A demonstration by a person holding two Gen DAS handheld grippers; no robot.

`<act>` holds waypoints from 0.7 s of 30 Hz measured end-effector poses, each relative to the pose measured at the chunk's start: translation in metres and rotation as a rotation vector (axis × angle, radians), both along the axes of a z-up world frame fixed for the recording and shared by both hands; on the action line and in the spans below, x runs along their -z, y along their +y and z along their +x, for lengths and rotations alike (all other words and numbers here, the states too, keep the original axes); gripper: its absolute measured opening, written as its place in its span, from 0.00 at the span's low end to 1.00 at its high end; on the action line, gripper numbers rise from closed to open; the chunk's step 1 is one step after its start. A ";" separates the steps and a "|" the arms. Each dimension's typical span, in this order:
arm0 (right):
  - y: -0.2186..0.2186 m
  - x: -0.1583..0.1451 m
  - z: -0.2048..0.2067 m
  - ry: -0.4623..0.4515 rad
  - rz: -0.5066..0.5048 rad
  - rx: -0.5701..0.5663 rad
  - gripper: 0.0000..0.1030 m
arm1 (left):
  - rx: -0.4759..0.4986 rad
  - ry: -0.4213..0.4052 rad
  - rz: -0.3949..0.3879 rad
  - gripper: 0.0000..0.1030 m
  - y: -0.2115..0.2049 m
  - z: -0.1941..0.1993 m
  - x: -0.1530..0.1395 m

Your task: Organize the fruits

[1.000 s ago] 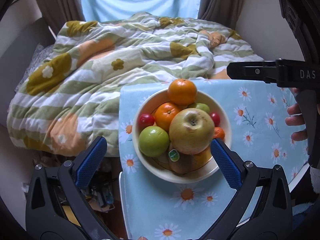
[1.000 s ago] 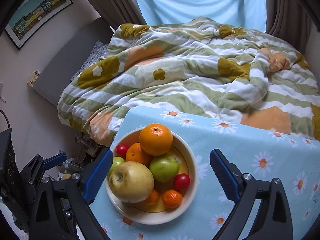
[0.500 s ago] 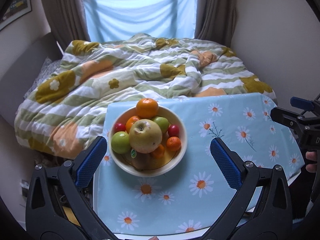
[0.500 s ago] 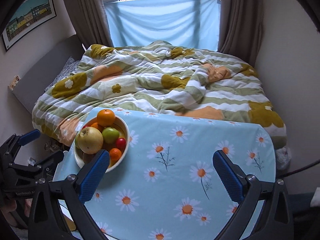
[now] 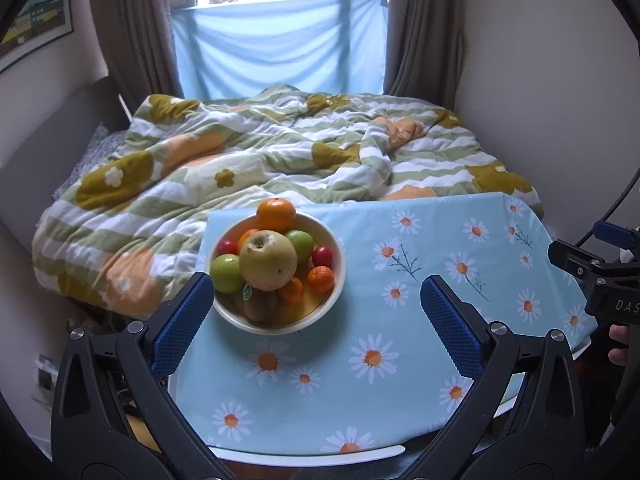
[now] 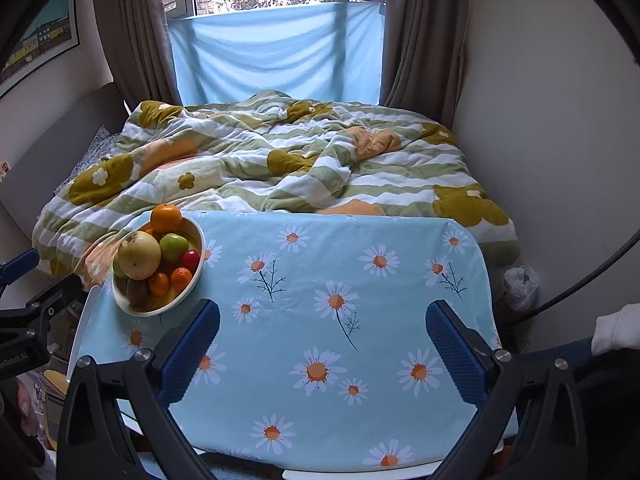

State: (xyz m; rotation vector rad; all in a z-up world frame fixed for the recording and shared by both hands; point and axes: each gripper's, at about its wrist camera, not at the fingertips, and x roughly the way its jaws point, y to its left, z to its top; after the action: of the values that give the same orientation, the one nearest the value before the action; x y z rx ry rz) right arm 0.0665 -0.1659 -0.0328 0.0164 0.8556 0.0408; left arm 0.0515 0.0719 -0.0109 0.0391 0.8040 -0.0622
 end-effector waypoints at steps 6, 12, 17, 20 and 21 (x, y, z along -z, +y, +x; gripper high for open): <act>-0.002 -0.004 -0.004 -0.014 0.005 0.009 1.00 | -0.003 -0.012 -0.005 1.00 0.000 -0.002 -0.003; -0.001 -0.005 -0.007 -0.021 0.005 0.010 1.00 | -0.004 -0.019 -0.004 1.00 -0.001 -0.004 -0.005; -0.002 -0.005 -0.007 -0.021 0.004 0.010 1.00 | -0.004 -0.019 -0.006 1.00 -0.001 -0.004 -0.005; -0.002 -0.005 -0.007 -0.021 0.004 0.010 1.00 | -0.004 -0.021 -0.005 1.00 0.000 -0.004 -0.006; -0.002 -0.005 -0.007 -0.021 0.004 0.010 1.00 | -0.004 -0.020 -0.005 1.00 0.000 -0.004 -0.005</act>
State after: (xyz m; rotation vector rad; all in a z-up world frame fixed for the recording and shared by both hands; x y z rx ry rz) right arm 0.0596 -0.1677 -0.0278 0.0235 0.8348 0.0335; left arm 0.0475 0.0719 -0.0055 0.0334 0.7835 -0.0602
